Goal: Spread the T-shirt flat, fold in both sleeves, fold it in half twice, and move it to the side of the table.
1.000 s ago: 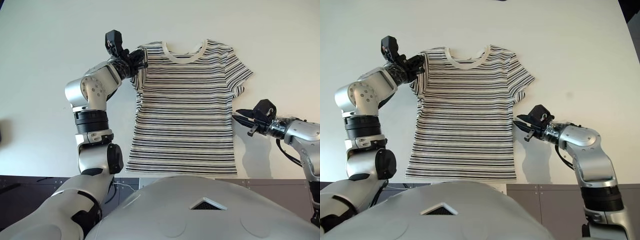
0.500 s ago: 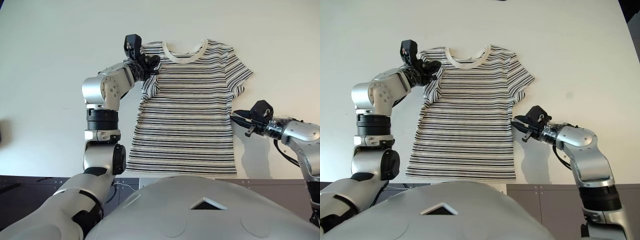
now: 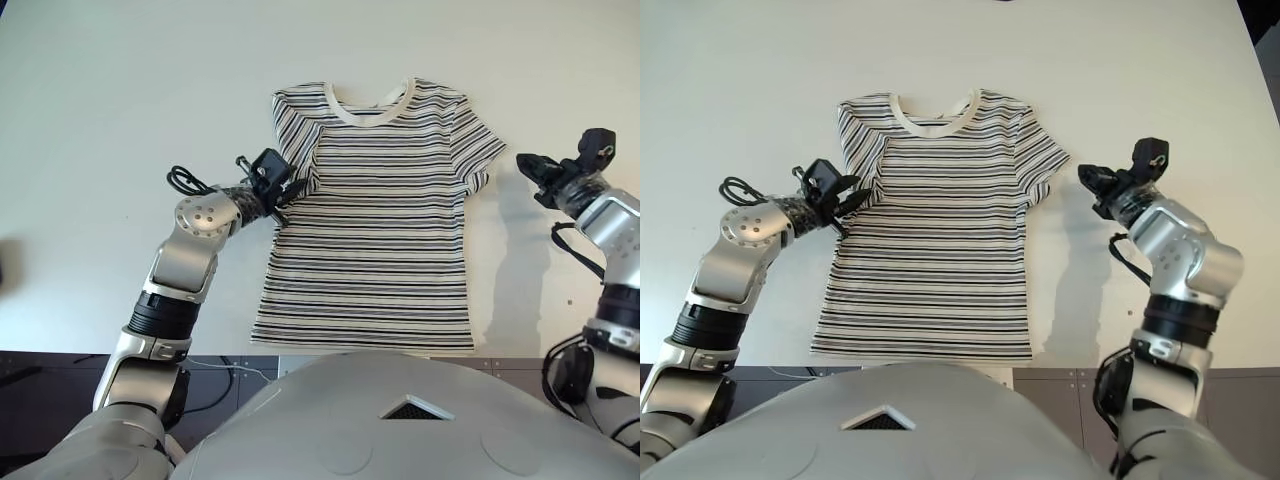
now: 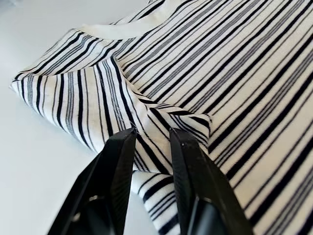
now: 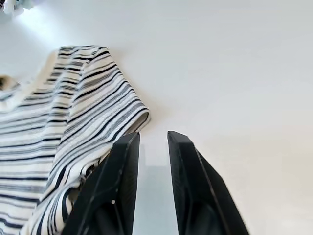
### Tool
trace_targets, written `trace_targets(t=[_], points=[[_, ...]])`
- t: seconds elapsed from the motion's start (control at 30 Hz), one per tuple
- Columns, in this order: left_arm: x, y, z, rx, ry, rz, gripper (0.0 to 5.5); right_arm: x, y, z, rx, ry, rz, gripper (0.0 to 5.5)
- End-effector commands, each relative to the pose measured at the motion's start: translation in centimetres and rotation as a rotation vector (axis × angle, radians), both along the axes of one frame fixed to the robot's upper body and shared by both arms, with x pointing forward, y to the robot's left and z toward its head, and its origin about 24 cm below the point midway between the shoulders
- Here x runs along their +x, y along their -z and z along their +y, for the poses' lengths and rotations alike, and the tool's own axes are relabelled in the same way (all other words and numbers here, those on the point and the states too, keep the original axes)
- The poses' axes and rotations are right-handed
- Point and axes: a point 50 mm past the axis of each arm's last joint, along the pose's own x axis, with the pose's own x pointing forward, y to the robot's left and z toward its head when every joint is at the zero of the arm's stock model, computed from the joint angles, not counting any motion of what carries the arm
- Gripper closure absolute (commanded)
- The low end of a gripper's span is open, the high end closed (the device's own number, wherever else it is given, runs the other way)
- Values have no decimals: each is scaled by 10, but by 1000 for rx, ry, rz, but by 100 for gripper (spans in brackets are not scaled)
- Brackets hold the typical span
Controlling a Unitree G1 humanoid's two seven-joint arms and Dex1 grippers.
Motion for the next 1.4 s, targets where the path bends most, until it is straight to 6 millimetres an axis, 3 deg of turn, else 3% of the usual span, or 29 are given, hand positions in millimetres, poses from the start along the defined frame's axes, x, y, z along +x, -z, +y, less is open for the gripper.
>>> trace_targets(t=[0.03, 0.6, 0.8, 1.0, 1.17, 1.4], points=[[-2, -2, -10, -3, 53, -24, 424, 17, -1, 7, 85, 37, 7, 446], [-3, -3, -14, -2, 91, -12, 424, 20, 22, 13, 33, 25, 46, 446], [-1, -3, -13, 2, 91, -9, 421, 20, 24, 13, 36, 26, 35, 538], [0, -4, -11, 3, 83, -10, 421, 17, 26, 9, 27, 48, 36, 538], [2, -7, -11, -3, 75, -18, 421, 15, 18, 5, 21, 58, 9, 538], [1, -7, -11, -7, 68, -22, 421, 10, -7, 26, 43, -14, -67, 538]])
